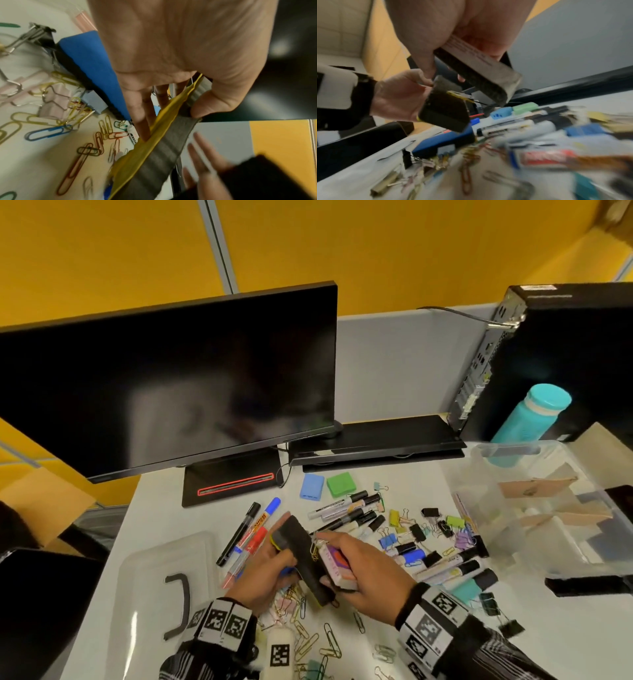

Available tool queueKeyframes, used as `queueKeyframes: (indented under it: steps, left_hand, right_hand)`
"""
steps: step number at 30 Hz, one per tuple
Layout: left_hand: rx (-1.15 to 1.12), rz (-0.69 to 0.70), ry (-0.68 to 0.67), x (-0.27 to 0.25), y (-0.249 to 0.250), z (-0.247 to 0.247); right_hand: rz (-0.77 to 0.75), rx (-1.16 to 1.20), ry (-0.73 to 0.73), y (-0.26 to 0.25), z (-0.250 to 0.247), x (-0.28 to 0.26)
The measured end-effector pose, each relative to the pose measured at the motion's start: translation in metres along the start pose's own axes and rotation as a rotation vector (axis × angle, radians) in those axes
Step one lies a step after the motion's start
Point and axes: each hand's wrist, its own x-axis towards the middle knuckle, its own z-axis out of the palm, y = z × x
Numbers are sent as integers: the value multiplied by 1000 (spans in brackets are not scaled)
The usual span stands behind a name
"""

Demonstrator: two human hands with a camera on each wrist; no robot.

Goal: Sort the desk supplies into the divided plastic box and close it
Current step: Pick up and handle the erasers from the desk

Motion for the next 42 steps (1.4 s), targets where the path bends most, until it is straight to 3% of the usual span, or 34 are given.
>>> queueKeyframes:
  steps: [4,9,15,19,26,30,33,37,39,42]
  left_hand:
    - [26,22,-22,4,3,4]
    - [-43,70,-6,5,11,-6]
    - [-3,42,-12,7,4,-1]
    - [-62,45,18,10,1,3]
    - [-148,67,94,8,8,-8]
    - [75,94,2,5,14,5]
    - [199,100,-113,1,14,22]
    - [183,123,-197,-4,15,43]
    - [274,141,-174,-3,17,39]
    - [789,181,67,9,10,11]
  right_hand:
    - [-30,-12,-98,-6,9,6]
    - [9,-114,-192,22,5,-21]
    - [15,-44,-98,11,-2,-11]
    - [-48,-52,-143,-1,8,-2]
    - [-34,-286,-292,31,3,-30]
    - [148,-23,-78,29,-4,-26]
    - [240,347,94,14,-13,-13]
    - [236,476,96,2,-16,-3]
    - [252,455,119,2,-19,-3]
    - [299,440,188,0,-29,-9]
